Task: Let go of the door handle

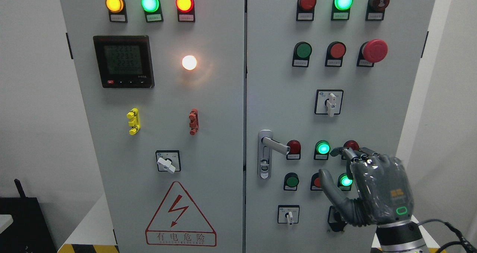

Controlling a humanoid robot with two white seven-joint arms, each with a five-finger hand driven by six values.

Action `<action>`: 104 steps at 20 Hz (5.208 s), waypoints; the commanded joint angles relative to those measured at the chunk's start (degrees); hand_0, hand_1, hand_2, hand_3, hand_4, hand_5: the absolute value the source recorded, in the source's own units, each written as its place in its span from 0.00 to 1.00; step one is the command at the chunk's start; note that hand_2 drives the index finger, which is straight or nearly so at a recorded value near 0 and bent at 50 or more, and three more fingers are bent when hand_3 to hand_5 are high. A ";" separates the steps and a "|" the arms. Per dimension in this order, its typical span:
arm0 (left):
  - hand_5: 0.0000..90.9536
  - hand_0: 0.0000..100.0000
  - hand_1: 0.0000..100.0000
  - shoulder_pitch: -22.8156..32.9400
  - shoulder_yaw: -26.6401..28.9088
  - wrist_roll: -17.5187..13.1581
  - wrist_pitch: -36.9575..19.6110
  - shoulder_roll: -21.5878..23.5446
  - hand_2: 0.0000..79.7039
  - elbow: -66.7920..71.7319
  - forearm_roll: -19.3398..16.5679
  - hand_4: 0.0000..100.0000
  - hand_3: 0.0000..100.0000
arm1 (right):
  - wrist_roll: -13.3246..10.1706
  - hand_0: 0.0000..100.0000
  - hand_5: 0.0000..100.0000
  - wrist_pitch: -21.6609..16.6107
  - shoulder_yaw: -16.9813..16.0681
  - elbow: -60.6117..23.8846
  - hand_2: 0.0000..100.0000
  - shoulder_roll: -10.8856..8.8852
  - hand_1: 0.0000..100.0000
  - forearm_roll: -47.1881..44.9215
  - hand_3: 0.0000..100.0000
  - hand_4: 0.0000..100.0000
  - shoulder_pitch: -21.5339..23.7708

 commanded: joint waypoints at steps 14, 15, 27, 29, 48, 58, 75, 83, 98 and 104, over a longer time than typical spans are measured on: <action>0.00 0.12 0.39 0.00 0.00 0.05 0.02 0.00 0.00 -1.76 0.05 0.00 0.00 | -3.43 0.44 0.95 -13.81 9.55 -2.67 0.35 -21.00 0.00 -14.59 0.90 0.84 -9.13; 0.00 0.12 0.39 0.00 0.00 0.05 0.02 0.00 0.00 -1.76 -0.04 0.00 0.00 | -3.43 0.44 0.95 -13.81 9.99 -2.67 0.35 -21.10 0.00 -15.12 0.90 0.84 -9.40; 0.00 0.12 0.39 0.00 0.00 0.05 0.02 0.00 0.00 -1.76 0.04 0.00 0.00 | -2.64 0.43 0.99 -7.83 19.57 -2.85 0.40 -18.91 0.00 -27.07 1.00 0.93 -20.02; 0.00 0.12 0.39 0.00 0.00 0.05 0.02 0.00 0.00 -1.76 -0.04 0.00 0.00 | -2.55 0.43 0.99 -7.22 21.06 -3.02 0.40 -18.29 0.00 -27.08 1.00 0.94 -21.44; 0.00 0.12 0.39 0.00 0.00 0.05 0.02 0.00 0.00 -1.76 -0.04 0.00 0.00 | 2.02 0.41 1.00 -0.63 24.14 -3.38 0.52 -11.34 0.02 -27.69 1.00 1.00 -25.92; 0.00 0.12 0.39 0.00 0.00 0.05 0.02 0.00 0.00 -1.76 0.04 0.00 0.00 | 1.84 0.41 1.00 6.23 24.23 -3.38 0.51 -9.67 0.04 -31.38 1.00 1.00 -27.86; 0.00 0.12 0.39 0.00 0.00 0.05 0.02 0.00 0.00 -1.76 -0.04 0.00 0.00 | 2.63 0.41 1.00 10.36 24.23 -1.80 0.47 -9.58 0.09 -31.65 1.00 1.00 -29.17; 0.00 0.12 0.39 0.00 0.00 0.05 0.02 0.00 0.00 -1.76 -0.04 0.00 0.00 | 4.48 0.41 1.00 10.45 23.97 0.40 0.47 -8.00 0.10 -32.08 1.00 1.00 -31.02; 0.00 0.12 0.39 0.00 0.00 0.05 0.02 0.00 0.00 -1.76 -0.04 0.00 0.00 | 6.85 0.40 1.00 12.74 24.15 1.11 0.46 -4.93 0.13 -31.91 1.00 1.00 -32.51; 0.00 0.12 0.39 0.00 0.00 0.05 0.02 0.00 0.00 -1.76 -0.04 0.00 0.00 | 6.94 0.40 1.00 12.91 24.15 2.16 0.46 -3.96 0.13 -32.00 1.00 1.00 -32.69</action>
